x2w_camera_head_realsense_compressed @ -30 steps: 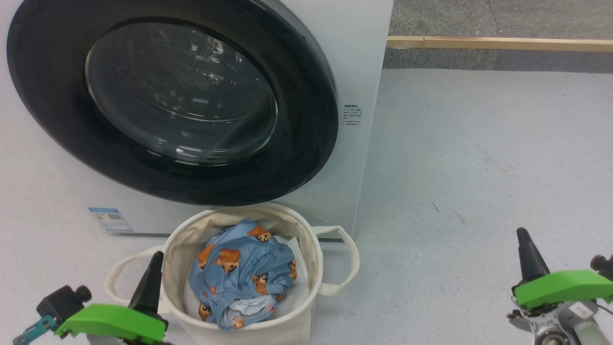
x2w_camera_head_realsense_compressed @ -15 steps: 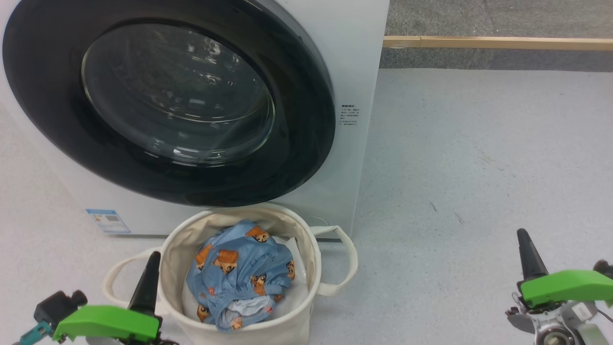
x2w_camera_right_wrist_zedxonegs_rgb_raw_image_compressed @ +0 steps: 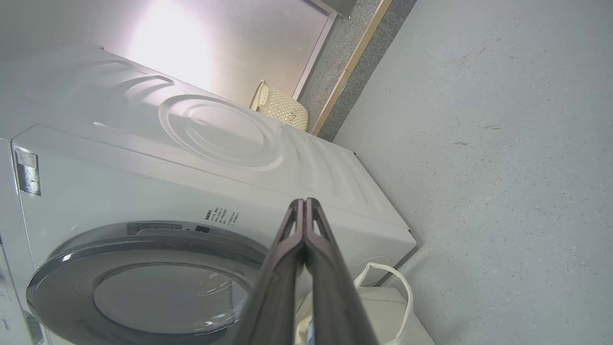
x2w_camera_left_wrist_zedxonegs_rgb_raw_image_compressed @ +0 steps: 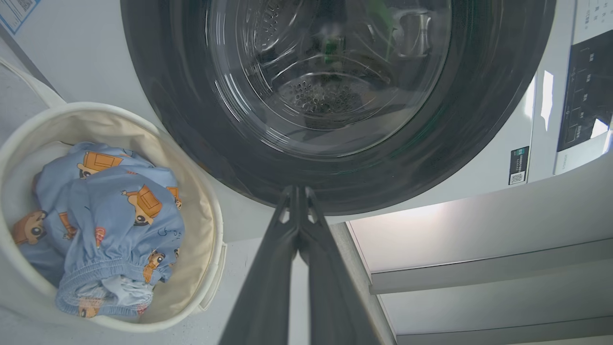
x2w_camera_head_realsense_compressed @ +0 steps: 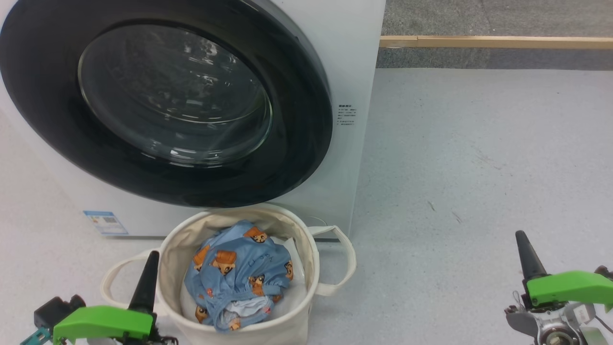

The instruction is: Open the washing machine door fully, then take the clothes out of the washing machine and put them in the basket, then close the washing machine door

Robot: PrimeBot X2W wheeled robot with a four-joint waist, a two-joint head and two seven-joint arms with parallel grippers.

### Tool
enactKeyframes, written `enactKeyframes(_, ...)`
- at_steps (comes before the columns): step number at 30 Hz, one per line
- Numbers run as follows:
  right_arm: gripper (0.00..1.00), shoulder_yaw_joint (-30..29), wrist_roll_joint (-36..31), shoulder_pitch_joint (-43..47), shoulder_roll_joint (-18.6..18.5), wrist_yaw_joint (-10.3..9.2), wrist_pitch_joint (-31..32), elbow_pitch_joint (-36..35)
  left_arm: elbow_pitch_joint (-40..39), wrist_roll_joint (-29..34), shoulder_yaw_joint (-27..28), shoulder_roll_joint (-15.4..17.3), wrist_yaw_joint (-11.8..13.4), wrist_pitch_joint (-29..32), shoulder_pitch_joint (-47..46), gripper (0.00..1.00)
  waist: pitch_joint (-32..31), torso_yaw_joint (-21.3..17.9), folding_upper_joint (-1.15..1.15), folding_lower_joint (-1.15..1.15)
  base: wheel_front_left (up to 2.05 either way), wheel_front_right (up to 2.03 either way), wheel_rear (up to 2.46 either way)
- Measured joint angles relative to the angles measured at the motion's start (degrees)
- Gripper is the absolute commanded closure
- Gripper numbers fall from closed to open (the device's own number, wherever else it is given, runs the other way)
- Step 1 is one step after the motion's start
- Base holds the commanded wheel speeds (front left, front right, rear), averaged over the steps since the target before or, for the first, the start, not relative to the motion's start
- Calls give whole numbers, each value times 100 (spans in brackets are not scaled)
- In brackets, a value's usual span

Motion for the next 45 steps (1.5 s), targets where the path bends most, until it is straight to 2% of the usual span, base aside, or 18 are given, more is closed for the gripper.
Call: enactKeyframes(45,100,-687,2012,220,656,-1,706,-232,-81,-1467,1004,-769,-101,605,232,100,-5,-134,0,0,0,0,0)
